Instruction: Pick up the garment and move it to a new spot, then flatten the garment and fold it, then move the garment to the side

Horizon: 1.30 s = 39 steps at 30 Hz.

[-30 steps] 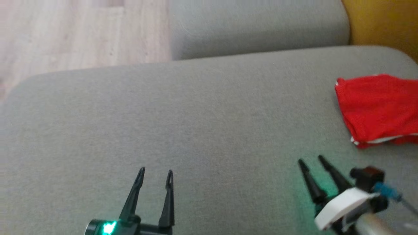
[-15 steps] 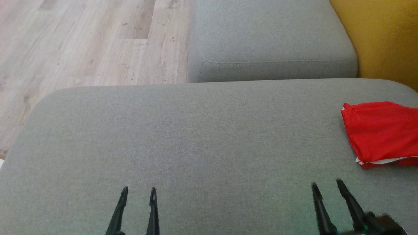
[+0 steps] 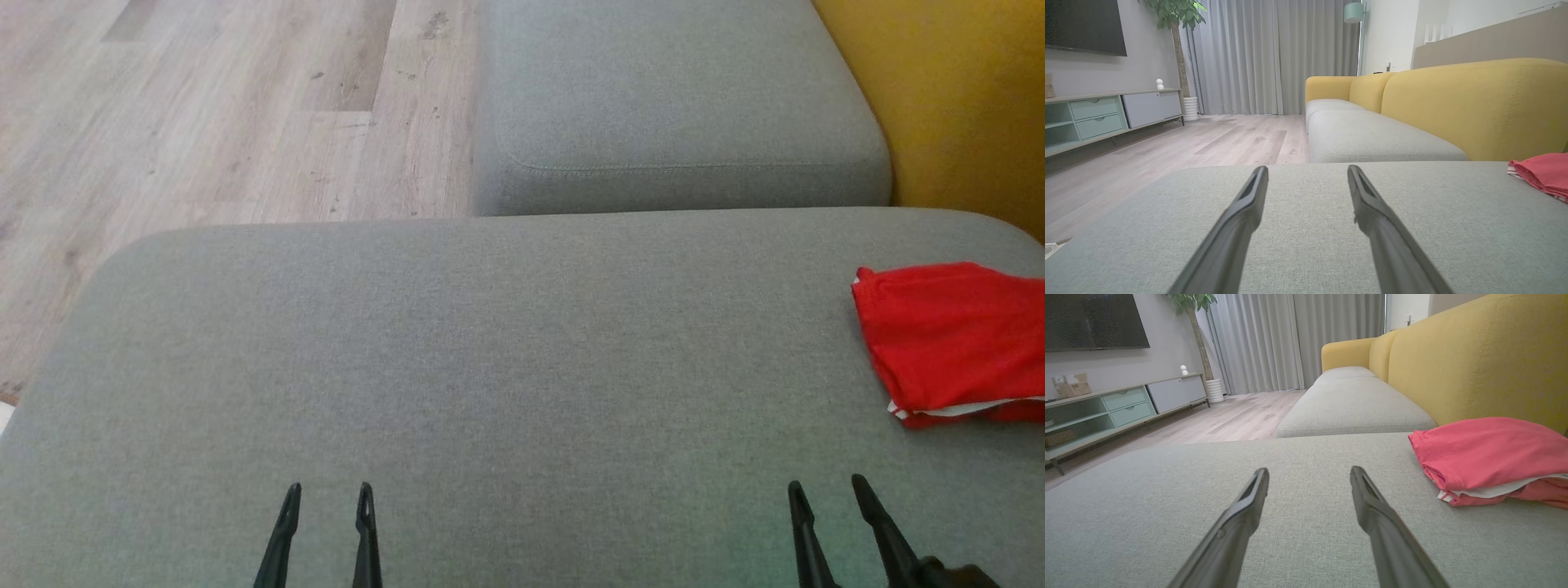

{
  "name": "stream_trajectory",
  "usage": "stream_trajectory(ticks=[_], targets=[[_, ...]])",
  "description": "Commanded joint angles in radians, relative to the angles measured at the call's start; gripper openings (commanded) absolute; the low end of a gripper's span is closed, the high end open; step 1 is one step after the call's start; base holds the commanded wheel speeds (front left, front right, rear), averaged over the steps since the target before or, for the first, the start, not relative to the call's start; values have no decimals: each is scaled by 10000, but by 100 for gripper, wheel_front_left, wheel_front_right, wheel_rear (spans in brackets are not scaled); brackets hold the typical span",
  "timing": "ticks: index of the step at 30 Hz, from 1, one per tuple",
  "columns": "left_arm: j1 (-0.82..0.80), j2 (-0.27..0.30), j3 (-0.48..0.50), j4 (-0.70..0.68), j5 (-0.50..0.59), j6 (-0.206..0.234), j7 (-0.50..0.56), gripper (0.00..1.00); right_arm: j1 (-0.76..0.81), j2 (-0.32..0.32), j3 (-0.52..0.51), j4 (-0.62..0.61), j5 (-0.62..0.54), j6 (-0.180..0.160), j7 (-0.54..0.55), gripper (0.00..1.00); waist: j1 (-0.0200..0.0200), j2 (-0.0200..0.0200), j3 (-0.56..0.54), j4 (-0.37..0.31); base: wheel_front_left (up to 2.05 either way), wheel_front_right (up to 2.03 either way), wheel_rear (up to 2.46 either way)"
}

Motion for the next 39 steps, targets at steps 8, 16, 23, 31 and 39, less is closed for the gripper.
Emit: stream_trajectory(ticks=[8, 16, 23, 31, 39], targets=[[-340, -90, 305, -240, 25, 62, -51, 100, -523, -60, 133, -330, -140, 35, -106, 100, 0, 0, -18, 38, 0, 0, 0], [53, -6, 2, 551, -29, 3, 4, 0, 59, 44, -62, 394, -67, 0, 6, 0, 0, 0, -61, 38, 0, 0, 0], [-112, 42, 128, 528, -946, -94, 138, 0, -160, -7, -88, 426, 826, 2, 151, 0, 0, 0, 21, -8, 0, 0, 0], [-410, 97, 273, 721, -1991, -292, 323, 0, -468, -65, -127, 539, 1843, 4, 332, 0, 0, 0, 108, -59, 0, 0, 0], [-696, 141, 426, 891, -3022, -477, 509, 0, -757, -111, -178, 629, 2843, 6, 518, 0, 0, 0, 197, -110, 0, 0, 0]])
